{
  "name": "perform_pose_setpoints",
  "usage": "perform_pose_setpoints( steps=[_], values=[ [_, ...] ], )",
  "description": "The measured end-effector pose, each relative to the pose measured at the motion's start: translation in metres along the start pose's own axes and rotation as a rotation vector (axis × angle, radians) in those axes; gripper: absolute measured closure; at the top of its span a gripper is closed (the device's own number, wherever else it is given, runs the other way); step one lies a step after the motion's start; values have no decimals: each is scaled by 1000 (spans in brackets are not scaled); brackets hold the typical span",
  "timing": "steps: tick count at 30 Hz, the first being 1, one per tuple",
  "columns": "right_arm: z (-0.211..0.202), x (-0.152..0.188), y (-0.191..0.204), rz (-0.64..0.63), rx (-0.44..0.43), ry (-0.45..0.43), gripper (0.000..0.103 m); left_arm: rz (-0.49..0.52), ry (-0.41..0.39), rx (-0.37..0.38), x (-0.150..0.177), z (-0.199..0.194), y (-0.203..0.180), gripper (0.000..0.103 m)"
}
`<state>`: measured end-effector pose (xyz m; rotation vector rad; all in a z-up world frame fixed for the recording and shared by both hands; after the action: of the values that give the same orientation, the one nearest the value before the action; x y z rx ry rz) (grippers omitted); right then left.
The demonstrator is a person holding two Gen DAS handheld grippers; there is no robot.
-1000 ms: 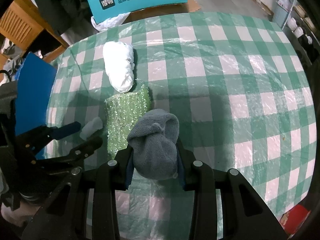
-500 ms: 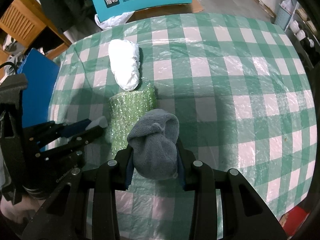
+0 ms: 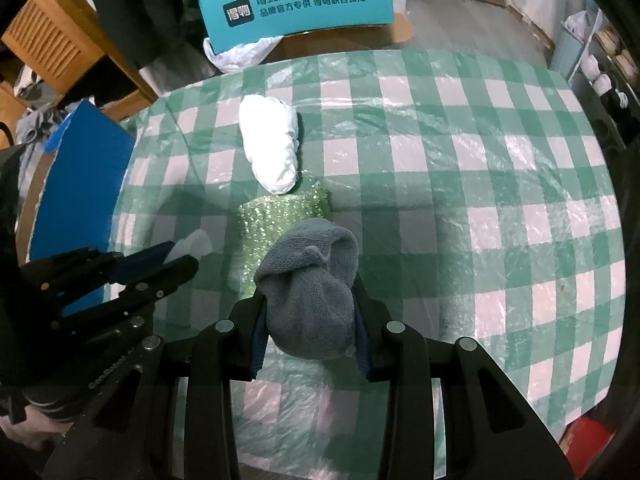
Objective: Organize soft objects
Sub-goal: 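Grasp the white plastic scrap with the left gripper while the right gripper holds the grey sock, then carry the white scrap and grey sock with both grippers over the shoebox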
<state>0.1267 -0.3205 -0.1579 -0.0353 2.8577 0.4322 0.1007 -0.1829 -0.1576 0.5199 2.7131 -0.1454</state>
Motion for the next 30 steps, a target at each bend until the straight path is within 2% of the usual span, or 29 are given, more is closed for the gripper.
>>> perform_pose_setpoints(
  steps=[19, 30],
  values=[
    [-41, 5, 31, -63, -6, -93, 69, -32, -119, -15, 9, -66, 8, 86],
    [-61, 7, 62, -118, -33, -130, 69, -83, -162, -49, 23, -98, 30, 86]
  ],
)
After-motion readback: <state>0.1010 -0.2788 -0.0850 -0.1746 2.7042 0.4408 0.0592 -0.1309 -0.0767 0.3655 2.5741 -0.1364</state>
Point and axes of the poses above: each gripper's, at about its wrist camera, not at the fingertips, and z roughly the way its jaws point, y to its left, x to its underside, the point moved 1 cm from there along z, roughly the way its jaws point, and after that the axes turned 11 degrees about z, right-handed, at the moved point
